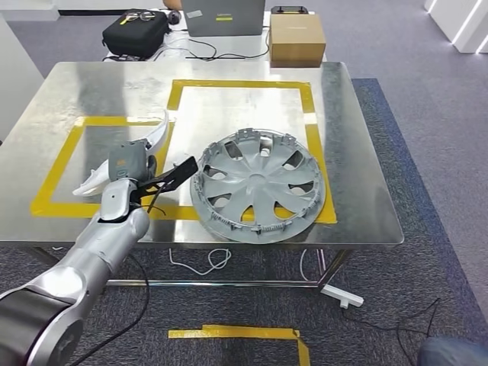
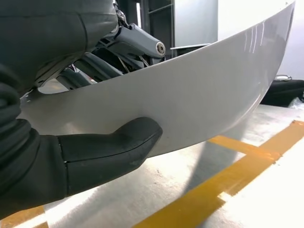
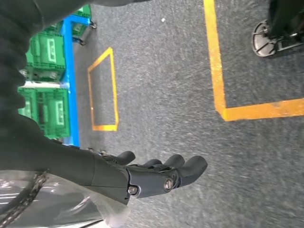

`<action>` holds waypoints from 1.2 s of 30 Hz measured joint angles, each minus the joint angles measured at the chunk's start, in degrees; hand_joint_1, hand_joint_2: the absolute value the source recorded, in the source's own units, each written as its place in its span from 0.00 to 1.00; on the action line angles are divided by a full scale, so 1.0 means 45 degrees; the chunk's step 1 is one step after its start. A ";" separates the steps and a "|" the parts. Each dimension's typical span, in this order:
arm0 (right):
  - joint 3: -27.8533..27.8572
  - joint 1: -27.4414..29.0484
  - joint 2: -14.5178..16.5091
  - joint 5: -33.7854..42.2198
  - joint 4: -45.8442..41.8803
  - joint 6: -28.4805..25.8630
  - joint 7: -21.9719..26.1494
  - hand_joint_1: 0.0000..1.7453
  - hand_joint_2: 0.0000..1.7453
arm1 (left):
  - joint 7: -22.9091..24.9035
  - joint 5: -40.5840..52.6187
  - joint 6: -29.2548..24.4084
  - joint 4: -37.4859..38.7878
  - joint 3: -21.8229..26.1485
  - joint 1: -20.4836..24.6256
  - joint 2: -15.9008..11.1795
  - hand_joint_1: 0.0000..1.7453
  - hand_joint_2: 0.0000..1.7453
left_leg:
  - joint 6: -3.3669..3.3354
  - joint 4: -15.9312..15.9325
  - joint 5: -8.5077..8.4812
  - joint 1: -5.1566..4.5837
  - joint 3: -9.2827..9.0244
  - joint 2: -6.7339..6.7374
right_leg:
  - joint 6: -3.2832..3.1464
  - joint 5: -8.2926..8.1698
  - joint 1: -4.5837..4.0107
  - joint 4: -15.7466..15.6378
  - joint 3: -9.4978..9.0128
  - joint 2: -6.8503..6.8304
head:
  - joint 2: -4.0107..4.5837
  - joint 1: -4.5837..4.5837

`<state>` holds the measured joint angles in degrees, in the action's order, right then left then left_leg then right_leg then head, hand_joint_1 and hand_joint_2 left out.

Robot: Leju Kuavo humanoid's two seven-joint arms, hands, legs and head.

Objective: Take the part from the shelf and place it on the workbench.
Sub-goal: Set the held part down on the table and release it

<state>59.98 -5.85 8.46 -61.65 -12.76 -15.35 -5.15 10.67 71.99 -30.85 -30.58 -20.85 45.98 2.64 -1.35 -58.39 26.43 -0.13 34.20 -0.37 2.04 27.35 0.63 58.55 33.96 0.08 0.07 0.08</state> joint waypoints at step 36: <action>0.0051 0.0042 0.0019 -0.0104 0.0005 0.0017 0.0047 0.00 0.00 | -0.4916 -0.3749 0.0113 -0.0459 0.3010 -0.2641 -0.1505 0.00 0.00 | 0.0421 -0.0772 0.0467 0.0083 0.0358 0.0031 | -0.0377 0.0099 0.0080 -0.0171 -0.0207 0.0001 | 0.0000 -0.0055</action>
<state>60.21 -5.66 8.55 -62.12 -12.74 -15.27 -4.93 -11.46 55.12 -30.34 -32.64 -7.31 34.09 -4.14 0.55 -61.87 28.53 0.24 35.81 -0.23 0.35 27.79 1.00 57.78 33.03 0.09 0.07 -0.17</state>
